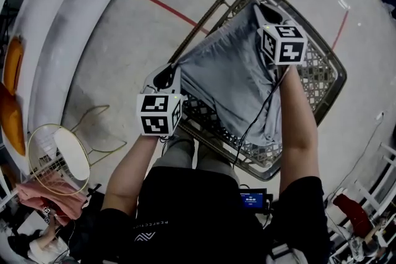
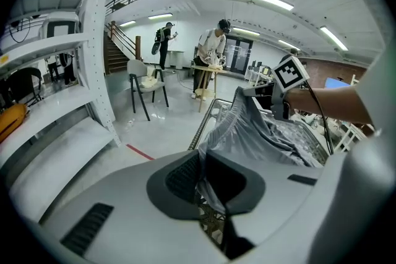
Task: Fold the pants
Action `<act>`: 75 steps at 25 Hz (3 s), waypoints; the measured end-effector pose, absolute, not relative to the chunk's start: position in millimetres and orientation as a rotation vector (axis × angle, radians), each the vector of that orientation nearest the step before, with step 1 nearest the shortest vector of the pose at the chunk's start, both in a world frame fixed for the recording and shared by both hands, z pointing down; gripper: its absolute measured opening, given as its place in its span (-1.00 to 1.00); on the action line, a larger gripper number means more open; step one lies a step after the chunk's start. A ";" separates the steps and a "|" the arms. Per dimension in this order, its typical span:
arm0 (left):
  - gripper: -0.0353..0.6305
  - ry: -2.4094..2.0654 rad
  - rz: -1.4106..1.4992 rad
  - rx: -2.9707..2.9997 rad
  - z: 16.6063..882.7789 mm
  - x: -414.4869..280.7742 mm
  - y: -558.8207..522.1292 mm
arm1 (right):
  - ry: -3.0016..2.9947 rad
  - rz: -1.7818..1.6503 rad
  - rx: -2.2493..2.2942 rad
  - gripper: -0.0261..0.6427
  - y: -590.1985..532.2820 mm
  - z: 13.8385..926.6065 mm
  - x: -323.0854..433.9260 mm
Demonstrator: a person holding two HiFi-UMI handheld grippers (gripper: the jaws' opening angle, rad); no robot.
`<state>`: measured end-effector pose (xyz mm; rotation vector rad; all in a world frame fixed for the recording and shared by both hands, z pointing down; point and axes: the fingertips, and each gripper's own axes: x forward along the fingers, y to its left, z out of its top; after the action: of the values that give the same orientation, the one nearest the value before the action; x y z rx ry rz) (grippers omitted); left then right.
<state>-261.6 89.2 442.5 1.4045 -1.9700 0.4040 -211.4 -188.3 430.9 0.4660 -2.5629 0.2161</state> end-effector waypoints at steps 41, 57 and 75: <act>-0.77 -2.087 0.520 1.184 489.0 -298.4 130.9 | -2.600 0.255 0.361 -0.78 -171.6 464.6 -279.6; -0.73 -2.188 0.444 1.172 469.1 -326.1 151.0 | -2.674 0.421 0.598 -0.77 -162.9 416.7 -129.9; -0.75 -1.484 0.632 2.058 459.7 -77.0 72.4 | -2.379 0.647 0.960 -0.77 -47.4 469.1 106.5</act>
<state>-77.0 72.4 459.7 2.0584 -1.4840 0.6323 106.5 -47.4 469.1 0.9597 -2.3792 0.6473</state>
